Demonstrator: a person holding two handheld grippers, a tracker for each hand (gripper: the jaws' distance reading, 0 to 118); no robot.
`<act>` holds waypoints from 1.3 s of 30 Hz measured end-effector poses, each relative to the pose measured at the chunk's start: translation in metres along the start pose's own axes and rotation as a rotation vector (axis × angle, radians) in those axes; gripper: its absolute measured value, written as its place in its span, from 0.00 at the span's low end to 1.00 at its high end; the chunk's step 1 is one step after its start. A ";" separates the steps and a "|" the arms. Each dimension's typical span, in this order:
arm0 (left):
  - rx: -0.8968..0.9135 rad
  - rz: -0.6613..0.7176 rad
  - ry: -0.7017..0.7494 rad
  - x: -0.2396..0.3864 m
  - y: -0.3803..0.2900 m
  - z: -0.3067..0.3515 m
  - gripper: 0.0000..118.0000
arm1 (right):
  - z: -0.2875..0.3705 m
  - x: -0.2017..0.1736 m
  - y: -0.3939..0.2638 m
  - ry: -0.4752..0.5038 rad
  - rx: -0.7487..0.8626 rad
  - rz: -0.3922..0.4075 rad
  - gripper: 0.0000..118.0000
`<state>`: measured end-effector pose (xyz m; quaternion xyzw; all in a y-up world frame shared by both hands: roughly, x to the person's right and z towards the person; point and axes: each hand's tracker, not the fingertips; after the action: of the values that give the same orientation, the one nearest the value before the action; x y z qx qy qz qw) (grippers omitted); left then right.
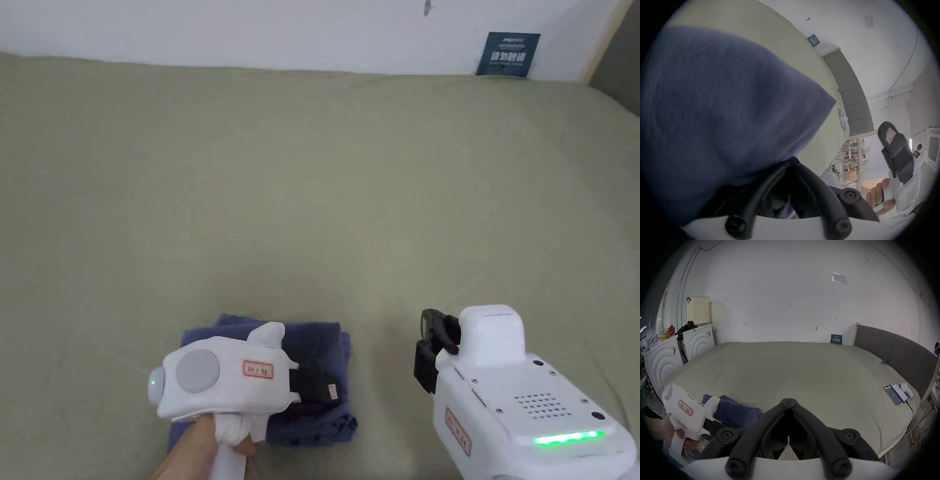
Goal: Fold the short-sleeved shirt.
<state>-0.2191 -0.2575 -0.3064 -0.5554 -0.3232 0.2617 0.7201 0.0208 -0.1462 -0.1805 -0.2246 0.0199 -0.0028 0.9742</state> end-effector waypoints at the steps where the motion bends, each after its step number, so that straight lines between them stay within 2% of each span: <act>1: -0.003 -0.002 0.004 0.001 0.001 0.001 0.00 | -0.001 -0.001 -0.001 0.004 -0.006 0.001 0.00; 4: -0.007 -0.009 0.020 0.012 0.004 0.017 0.00 | -0.005 -0.006 -0.004 0.033 -0.024 -0.001 0.00; 7: 0.047 -0.062 0.032 0.021 0.008 0.059 0.00 | -0.010 -0.010 0.002 0.151 -0.057 -0.044 0.00; 9: 0.099 -0.068 0.045 0.020 0.008 0.097 0.00 | -0.025 -0.012 0.008 0.318 -0.140 -0.093 0.00; 10: 0.123 -0.077 0.065 0.019 0.008 0.115 0.00 | -0.036 -0.013 0.010 0.437 -0.208 -0.147 0.00; 14: 0.184 -0.066 0.159 -0.007 0.003 0.173 0.00 | -0.103 -0.017 -0.002 0.876 -0.470 -0.461 0.00; 15: 0.189 -0.063 0.176 -0.016 0.002 0.182 0.00 | -0.120 -0.018 -0.009 0.936 -0.507 -0.499 0.00; 16: 0.191 -0.050 0.197 -0.027 0.001 0.189 0.00 | -0.134 -0.019 -0.016 0.957 -0.549 -0.523 0.00; 18: 0.196 -0.008 0.212 -0.047 -0.001 0.197 0.00 | -0.159 -0.018 -0.031 0.917 -0.600 -0.551 0.00; 20: 0.178 0.024 0.186 -0.063 0.001 0.197 0.00 | -0.185 -0.010 -0.051 0.910 -0.676 -0.669 0.00; 21: 0.174 0.031 0.175 -0.070 0.003 0.196 0.00 | -0.195 -0.005 -0.062 0.932 -0.709 -0.732 0.00; 24: 0.160 0.084 0.113 -0.087 0.008 0.187 0.00 | -0.207 0.005 -0.081 1.039 -0.728 -0.854 0.00; 25: 0.153 0.102 0.069 -0.091 0.010 0.185 0.01 | -0.207 0.007 -0.079 1.047 -0.727 -0.859 0.00; 26: 0.144 0.109 0.020 -0.094 0.012 0.181 0.09 | -0.207 0.008 -0.079 1.041 -0.732 -0.845 0.00; 28: 0.134 0.093 -0.046 -0.087 0.010 0.175 0.77 | -0.202 0.003 -0.077 1.039 -0.730 -0.818 0.00; 30: 0.121 0.111 -0.096 -0.088 0.012 0.159 0.98 | -0.202 0.003 -0.076 1.038 -0.734 -0.815 0.00; 31: 0.089 0.121 -0.109 -0.086 0.012 0.156 1.00 | -0.200 0.001 -0.075 1.038 -0.734 -0.816 0.00; 35: 0.029 0.125 -0.142 -0.091 0.019 0.109 0.95 | -0.198 -0.001 -0.075 1.034 -0.731 -0.835 0.00; 37: 0.040 0.124 -0.139 -0.098 0.025 0.098 0.89 | -0.198 -0.002 -0.074 1.029 -0.738 -0.841 0.00; 38: 0.057 0.122 -0.155 -0.098 0.029 0.098 0.80 | -0.197 -0.004 -0.072 1.026 -0.742 -0.836 0.00; 39: 0.084 0.133 -0.097 -0.100 0.032 0.099 0.45 | -0.196 -0.003 -0.069 1.020 -0.744 -0.830 0.00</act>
<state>-0.3596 -0.2608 -0.3378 -0.5316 -0.3089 0.3489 0.7073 0.0102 -0.2942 -0.3263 -0.4985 0.3818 -0.4661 0.6233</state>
